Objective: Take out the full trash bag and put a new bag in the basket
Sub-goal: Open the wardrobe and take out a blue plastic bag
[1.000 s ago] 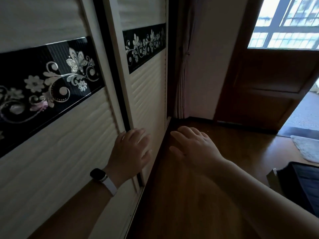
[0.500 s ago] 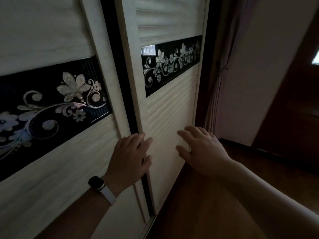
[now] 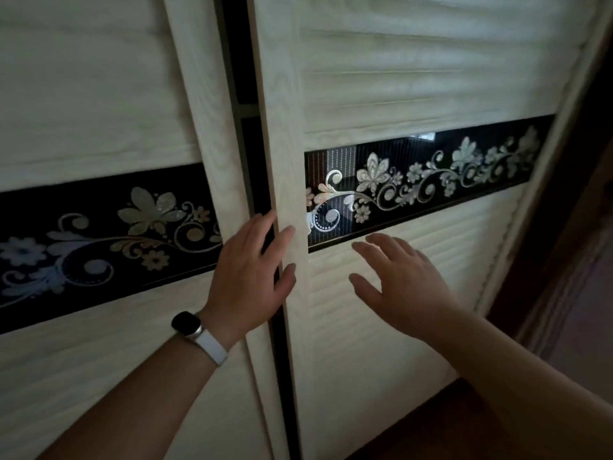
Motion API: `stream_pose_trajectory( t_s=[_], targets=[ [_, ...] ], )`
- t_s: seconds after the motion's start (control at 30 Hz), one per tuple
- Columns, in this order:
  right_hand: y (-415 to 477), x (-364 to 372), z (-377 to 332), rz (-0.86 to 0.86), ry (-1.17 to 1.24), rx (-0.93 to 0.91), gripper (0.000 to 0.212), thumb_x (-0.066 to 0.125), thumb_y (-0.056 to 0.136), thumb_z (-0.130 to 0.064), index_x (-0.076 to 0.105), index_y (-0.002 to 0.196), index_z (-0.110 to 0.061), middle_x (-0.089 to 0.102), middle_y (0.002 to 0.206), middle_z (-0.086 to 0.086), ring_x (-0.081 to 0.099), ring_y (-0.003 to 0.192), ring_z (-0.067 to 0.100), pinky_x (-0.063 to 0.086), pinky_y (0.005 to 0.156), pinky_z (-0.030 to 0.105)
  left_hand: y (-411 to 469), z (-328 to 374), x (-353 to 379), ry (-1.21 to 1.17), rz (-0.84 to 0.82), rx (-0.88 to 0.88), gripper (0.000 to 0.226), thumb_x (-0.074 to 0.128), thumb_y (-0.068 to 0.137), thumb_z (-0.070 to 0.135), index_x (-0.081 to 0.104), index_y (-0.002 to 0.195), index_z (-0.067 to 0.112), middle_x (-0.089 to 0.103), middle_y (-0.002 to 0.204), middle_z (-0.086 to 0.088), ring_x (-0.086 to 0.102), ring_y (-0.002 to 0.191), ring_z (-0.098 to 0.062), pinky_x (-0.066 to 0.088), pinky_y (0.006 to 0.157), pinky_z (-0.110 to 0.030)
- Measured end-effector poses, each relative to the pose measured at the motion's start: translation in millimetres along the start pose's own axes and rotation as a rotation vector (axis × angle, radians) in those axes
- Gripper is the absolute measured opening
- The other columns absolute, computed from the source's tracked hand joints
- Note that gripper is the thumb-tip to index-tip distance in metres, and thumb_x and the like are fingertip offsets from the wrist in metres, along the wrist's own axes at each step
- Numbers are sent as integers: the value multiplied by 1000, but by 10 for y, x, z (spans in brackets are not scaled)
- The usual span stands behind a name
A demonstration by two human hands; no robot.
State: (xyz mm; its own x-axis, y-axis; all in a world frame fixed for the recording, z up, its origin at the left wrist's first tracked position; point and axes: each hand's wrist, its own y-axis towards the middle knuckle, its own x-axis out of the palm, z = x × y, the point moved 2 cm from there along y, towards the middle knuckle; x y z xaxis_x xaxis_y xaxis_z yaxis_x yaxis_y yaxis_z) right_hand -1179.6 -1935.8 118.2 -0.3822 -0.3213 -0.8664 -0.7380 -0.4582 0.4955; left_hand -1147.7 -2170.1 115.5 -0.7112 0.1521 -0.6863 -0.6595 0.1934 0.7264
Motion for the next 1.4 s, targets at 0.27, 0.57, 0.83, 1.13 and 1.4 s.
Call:
stream_pose_trajectory(
  t_s=[0.27,0.57,0.83,1.13,1.4],
  targets=[
    [633,-58,129,269,131,-167,52,43,89,-51,46,133,-23,49,135,3,45,124,24,44,93,42,245,86,206,-97,110,-82,61,62,87,28,39,142,14,23,156,-18,24,145,-33,29,114,-44],
    [1279,349,236,499,93,-303,51,52,92,-42,49,136,-17,40,148,14,30,139,31,26,110,43,570,8,701,-206,397,-88,77,65,84,21,23,146,3,6,158,-19,9,150,-30,21,119,-42],
    [1530,773,346,723,42,-352,62,52,90,-46,34,144,-21,26,152,14,21,144,30,20,114,50,669,-63,951,-212,546,-55,77,61,86,25,19,148,6,7,158,-21,10,150,-29,21,118,-36],
    [1703,993,504,876,12,-337,62,31,93,-51,29,146,-19,29,148,21,21,143,34,23,111,58,763,-35,1149,-228,537,-14,79,61,87,29,17,150,12,6,158,-19,13,149,-30,26,117,-40],
    [1740,975,793,880,-6,-325,62,30,92,-51,30,145,-19,30,147,22,24,141,36,26,109,60,925,129,1277,-238,517,22,82,66,81,26,19,147,7,6,155,-21,8,150,-29,20,118,-42]
  ],
)
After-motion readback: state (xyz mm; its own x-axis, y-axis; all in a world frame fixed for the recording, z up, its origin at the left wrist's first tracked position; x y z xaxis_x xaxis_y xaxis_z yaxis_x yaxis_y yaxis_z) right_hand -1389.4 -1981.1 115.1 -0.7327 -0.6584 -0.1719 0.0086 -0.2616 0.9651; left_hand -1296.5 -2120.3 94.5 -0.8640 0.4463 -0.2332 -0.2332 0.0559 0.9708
